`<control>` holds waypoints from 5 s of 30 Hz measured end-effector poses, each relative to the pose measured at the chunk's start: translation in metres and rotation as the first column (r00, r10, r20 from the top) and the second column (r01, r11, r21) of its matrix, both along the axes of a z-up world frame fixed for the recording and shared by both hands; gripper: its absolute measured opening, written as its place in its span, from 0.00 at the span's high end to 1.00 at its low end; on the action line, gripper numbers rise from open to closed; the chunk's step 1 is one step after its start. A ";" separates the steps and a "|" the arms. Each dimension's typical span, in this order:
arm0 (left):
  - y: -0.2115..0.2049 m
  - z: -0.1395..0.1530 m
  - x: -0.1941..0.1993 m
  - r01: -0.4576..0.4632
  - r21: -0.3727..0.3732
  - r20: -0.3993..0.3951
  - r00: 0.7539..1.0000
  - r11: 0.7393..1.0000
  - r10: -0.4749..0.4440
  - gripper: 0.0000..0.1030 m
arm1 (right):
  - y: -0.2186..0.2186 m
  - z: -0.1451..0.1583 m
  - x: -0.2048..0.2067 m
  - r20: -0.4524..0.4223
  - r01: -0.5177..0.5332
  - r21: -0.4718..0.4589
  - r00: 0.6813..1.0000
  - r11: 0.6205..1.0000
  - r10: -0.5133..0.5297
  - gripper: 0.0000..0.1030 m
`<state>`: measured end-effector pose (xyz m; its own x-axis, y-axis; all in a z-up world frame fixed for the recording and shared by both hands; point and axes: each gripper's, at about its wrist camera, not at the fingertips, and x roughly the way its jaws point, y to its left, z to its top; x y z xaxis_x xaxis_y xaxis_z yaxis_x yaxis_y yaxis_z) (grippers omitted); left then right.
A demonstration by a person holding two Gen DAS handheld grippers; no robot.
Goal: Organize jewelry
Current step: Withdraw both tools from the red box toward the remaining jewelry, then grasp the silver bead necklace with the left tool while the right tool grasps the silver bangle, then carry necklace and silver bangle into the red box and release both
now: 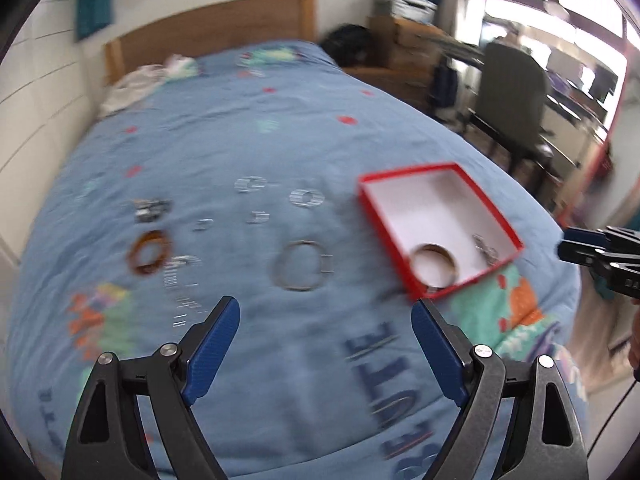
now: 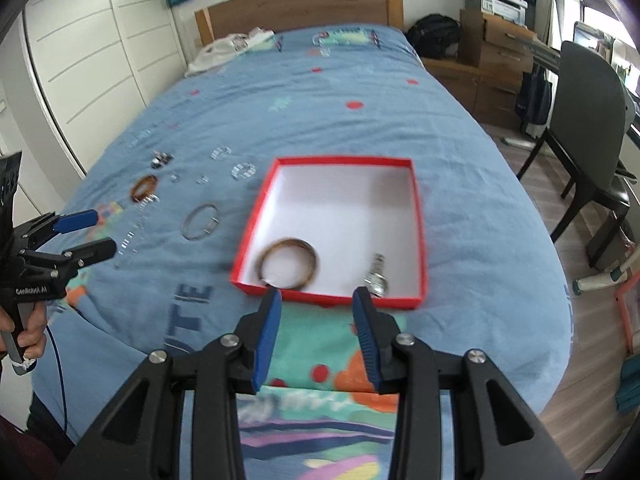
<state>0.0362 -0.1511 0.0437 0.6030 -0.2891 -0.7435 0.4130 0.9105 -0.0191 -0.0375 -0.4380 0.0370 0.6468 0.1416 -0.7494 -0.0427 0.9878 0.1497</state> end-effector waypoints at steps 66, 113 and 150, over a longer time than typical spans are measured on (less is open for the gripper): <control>0.115 -0.162 0.141 -0.351 0.060 -0.218 0.909 0.935 0.355 0.06 | 0.199 -0.144 0.206 -0.169 -0.088 0.017 0.982 0.996 0.089 0.27; 0.054 0.003 0.090 -0.185 -0.206 0.005 0.982 0.961 0.190 0.96 | 0.129 -0.011 0.118 0.049 -0.022 0.056 0.999 0.998 0.019 0.37; -0.208 -0.054 0.172 -0.024 -0.218 -0.140 0.990 0.976 -0.007 0.96 | -0.083 -0.071 0.183 -0.013 0.011 0.096 1.000 0.995 -0.010 0.55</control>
<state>0.2077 -0.3594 -0.0102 0.5010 -0.4492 -0.7397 0.3843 0.8813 -0.2749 0.1450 -0.5210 -0.0340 0.6396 0.2063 -0.7405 -0.0299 0.9693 0.2442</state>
